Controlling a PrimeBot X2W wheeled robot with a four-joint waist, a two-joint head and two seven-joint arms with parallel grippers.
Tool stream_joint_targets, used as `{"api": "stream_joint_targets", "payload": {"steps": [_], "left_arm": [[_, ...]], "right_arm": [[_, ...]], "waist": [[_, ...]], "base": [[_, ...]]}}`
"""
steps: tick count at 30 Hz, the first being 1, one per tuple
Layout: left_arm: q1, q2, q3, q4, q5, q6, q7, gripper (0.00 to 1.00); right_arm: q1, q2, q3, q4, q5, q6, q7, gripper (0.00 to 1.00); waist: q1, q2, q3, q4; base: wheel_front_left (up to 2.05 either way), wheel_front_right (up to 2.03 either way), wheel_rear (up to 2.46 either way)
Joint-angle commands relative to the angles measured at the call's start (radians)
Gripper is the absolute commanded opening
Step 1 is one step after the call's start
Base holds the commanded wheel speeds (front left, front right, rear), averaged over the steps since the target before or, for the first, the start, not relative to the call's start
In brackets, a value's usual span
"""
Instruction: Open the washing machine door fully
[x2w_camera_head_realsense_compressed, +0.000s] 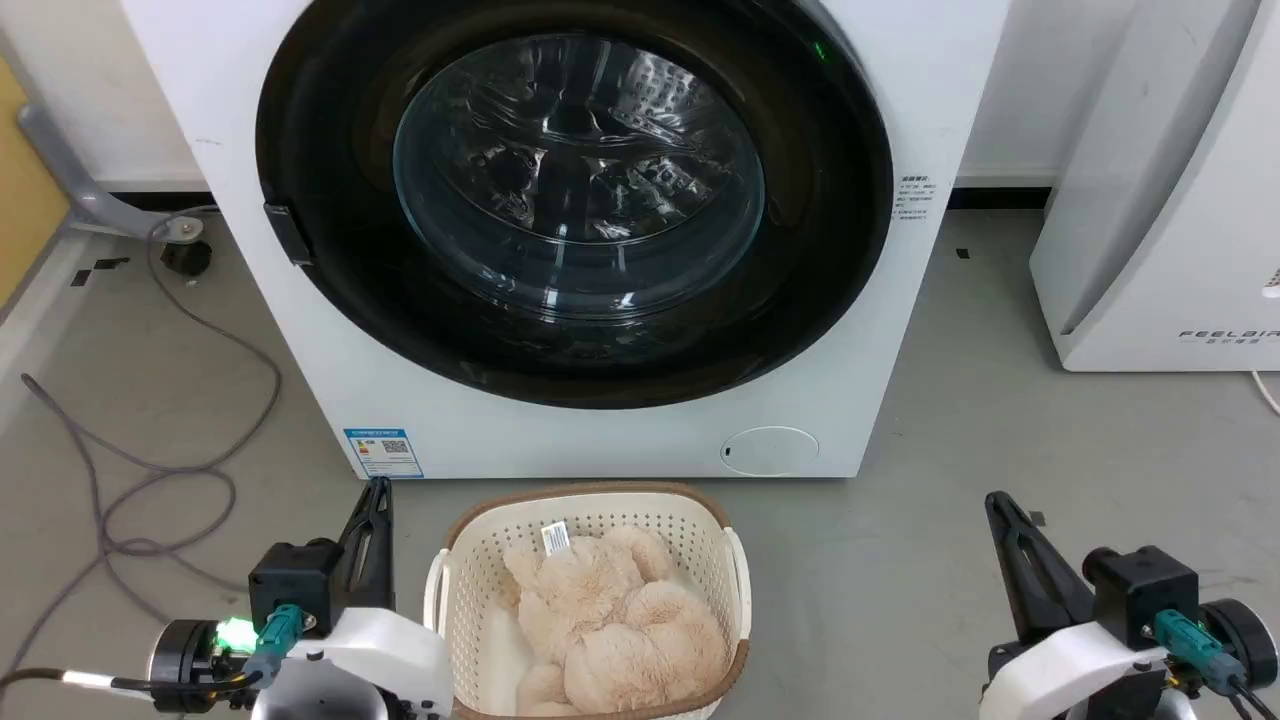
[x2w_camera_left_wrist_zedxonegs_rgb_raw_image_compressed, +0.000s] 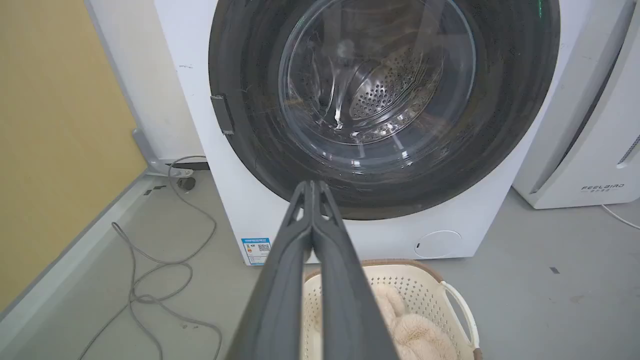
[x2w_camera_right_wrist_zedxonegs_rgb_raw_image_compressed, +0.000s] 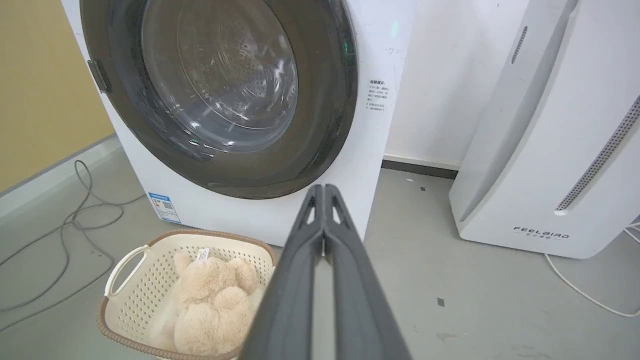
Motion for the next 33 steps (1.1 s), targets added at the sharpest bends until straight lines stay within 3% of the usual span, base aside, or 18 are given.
{"api": "stream_joint_targets", "payload": {"steps": [1,16,17,33], "left_arm": [[0.019,0.0,-0.003,-0.007,0.01,0.003,0.005,0.0],[0.019,0.0,-0.003,-0.007,0.01,0.003,0.005,0.0],[0.001,0.0,-0.001,-0.002,0.007,0.0,0.005,1.0],[-0.003,0.0,-0.02,0.002,-0.001,0.024,-0.023,1.0]], "right_arm": [[-0.012,0.002,0.002,0.004,-0.012,0.005,0.008,0.0],[-0.012,0.002,0.002,0.004,-0.012,0.005,0.008,0.0],[0.0,0.0,0.001,0.002,-0.004,0.0,0.007,1.0],[-0.003,0.0,-0.021,-0.014,0.067,-0.001,-0.021,1.0]], "waist": [[0.0,0.0,-0.001,0.0],[0.0,0.0,-0.001,0.0],[0.0,0.0,-0.001,0.0],[0.0,0.0,0.003,0.0]], "base": [[0.0,0.0,0.0],[0.0,0.0,0.0],[0.0,0.0,0.0],[0.0,0.0,0.0]]}}
